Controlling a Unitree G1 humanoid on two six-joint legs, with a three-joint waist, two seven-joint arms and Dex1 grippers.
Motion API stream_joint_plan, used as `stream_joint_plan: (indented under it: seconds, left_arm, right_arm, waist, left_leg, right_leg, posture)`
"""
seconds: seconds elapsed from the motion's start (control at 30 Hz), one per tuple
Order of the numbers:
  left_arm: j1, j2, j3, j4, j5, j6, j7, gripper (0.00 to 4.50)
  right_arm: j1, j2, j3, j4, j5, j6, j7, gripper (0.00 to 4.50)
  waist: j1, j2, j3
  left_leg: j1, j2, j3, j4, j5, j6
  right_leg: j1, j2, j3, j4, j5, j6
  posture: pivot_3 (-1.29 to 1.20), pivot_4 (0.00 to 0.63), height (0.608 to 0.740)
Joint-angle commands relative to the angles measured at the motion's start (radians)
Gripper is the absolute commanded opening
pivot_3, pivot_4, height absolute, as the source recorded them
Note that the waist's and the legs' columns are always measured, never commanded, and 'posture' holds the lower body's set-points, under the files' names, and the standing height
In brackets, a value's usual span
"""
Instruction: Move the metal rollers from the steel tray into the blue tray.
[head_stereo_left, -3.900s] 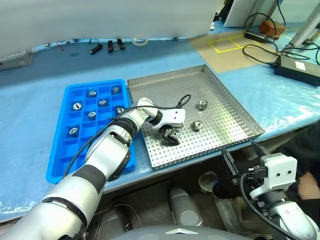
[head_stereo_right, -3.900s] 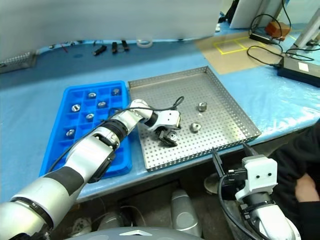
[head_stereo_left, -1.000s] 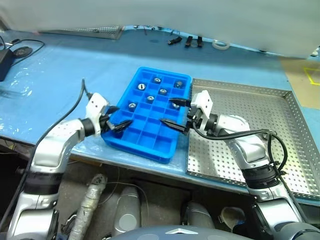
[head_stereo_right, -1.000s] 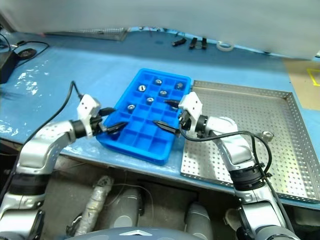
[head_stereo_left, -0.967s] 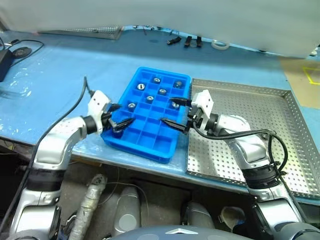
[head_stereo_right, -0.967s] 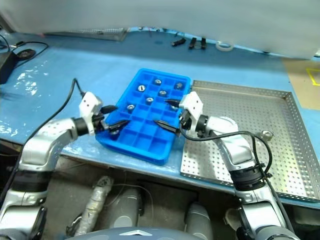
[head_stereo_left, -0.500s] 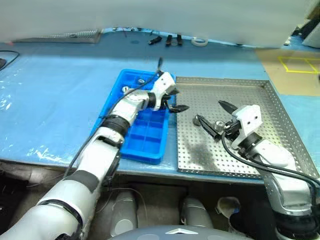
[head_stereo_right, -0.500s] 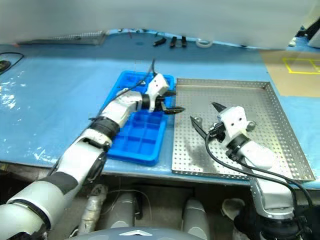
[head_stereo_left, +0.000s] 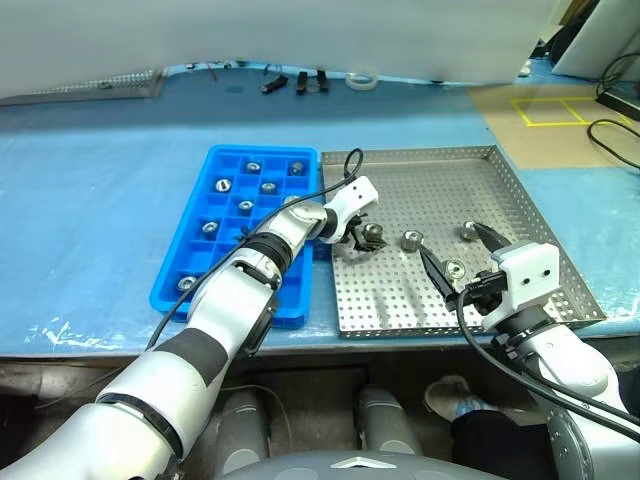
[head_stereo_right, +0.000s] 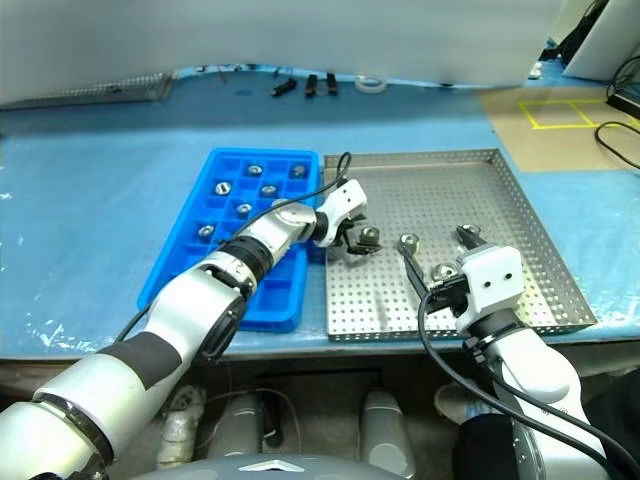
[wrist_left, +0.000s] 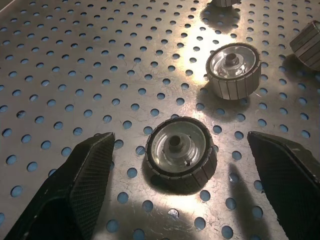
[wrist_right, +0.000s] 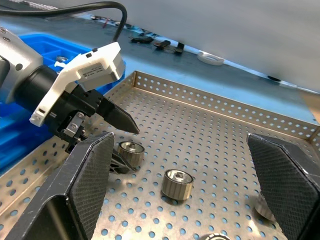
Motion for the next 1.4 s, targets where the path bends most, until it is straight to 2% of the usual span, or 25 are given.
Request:
stream_joint_plan:
  seconds: [0.03, 0.27, 0.4, 0.53, 0.6, 0.93, 1.17, 1.3, 1.4]
  left_arm:
    - [-0.01, -0.01, 0.012, 0.004, 0.024, 0.01, -0.001, 4.48]
    - [0.005, -0.017, 0.007, 0.012, 0.069, 0.036, 0.043, 4.48]
    - [0.009, -0.014, 0.018, 0.014, 0.079, 0.042, 0.051, 3.65]
    - [0.017, -0.005, 0.021, 0.015, 0.091, 0.043, 0.047, 2.28]
    - [0.021, -0.001, 0.022, 0.014, 0.095, 0.043, 0.04, 1.85]
    - [0.022, 0.021, 0.049, -0.003, 0.084, 0.008, -0.011, 1.85]
    - [0.007, 0.087, 0.144, -0.104, -0.036, -0.044, -0.269, 1.85]
    - [0.044, 0.158, 0.164, -0.215, -0.081, -0.03, -0.367, 1.85]
    - [0.144, 0.244, 0.173, -0.442, -0.142, 0.064, -0.454, 1.85]
  right_arm:
    - [0.018, 0.008, -0.008, -0.035, -0.01, -0.023, -0.01, 4.5]
    - [0.041, 0.013, -0.011, -0.019, -0.02, -0.049, -0.002, 4.5]
    - [0.047, 0.013, -0.008, -0.015, -0.025, -0.056, -0.001, 4.5]
    - [0.04, 0.009, 0.004, -0.014, -0.026, -0.049, 0.003, 4.5]
    - [0.034, 0.007, 0.008, -0.015, -0.025, -0.043, 0.004, 4.5]
    - [-0.013, -0.005, 0.014, -0.005, -0.015, -0.016, 0.012, 4.5]
    - [-0.073, -0.032, 0.027, 0.014, 0.032, 0.012, 0.069, 4.5]
    - [-0.12, -0.049, 0.03, 0.049, 0.055, 0.019, 0.098, 4.5]
    - [-0.182, -0.065, 0.058, 0.091, 0.084, 0.025, 0.142, 4.5]
  waist:
    - [-0.005, 0.0, 0.0]
    - [-0.028, 0.0, 0.0]
    - [-0.034, 0.0, 0.0]
    - [-0.045, 0.0, 0.0]
    - [-0.05, 0.0, 0.0]
    - [-0.057, 0.0, 0.0]
    - [-0.052, 0.0, 0.0]
    - [-0.041, 0.0, 0.0]
    - [-0.023, 0.0, 0.001]
  left_leg:
    - [0.0, 0.0, 0.0, 0.001, -0.001, 0.001]
    - [-0.002, 0.0, 0.0, 0.001, -0.001, 0.002]
    - [-0.002, 0.0, 0.0, 0.003, -0.002, 0.003]
    - [-0.003, 0.0, 0.0, 0.004, -0.003, 0.004]
    - [-0.003, 0.0, 0.0, 0.004, -0.003, 0.004]
    - [-0.004, 0.0, 0.0, 0.005, -0.003, 0.005]
    - [-0.009, 0.0, 0.0, 0.005, -0.003, 0.005]
    - [-0.009, 0.0, 0.0, 0.005, -0.004, 0.005]
    - [-0.008, 0.001, 0.0, 0.004, -0.004, 0.005]
  right_leg:
    - [0.0, 0.0, 0.0, 0.0, 0.0, 0.0]
    - [-0.001, 0.0, 0.0, -0.001, 0.0, 0.0]
    - [-0.001, 0.0, 0.0, -0.002, 0.0, 0.0]
    - [-0.001, 0.0, 0.0, -0.002, 0.0, 0.0]
    - [0.0, 0.0, 0.0, -0.002, 0.0, 0.0]
    - [-0.001, -0.001, 0.0, -0.002, 0.0, 0.0]
    - [-0.005, -0.001, -0.001, -0.002, 0.0, 0.0]
    - [-0.005, -0.001, -0.001, -0.002, 0.0, -0.001]
    - [-0.005, -0.001, -0.001, -0.002, 0.001, -0.001]
  posture:
    - [-0.63, 0.15, 0.74]
    - [-0.63, 0.15, 0.74]
    - [-0.62, 0.15, 0.74]
    - [-0.61, 0.15, 0.74]
    - [-0.61, 0.15, 0.74]
    - [-0.57, 0.15, 0.74]
    - [-0.5, 0.15, 0.74]
    - [-0.42, 0.15, 0.74]
    - [-0.34, 0.15, 0.74]
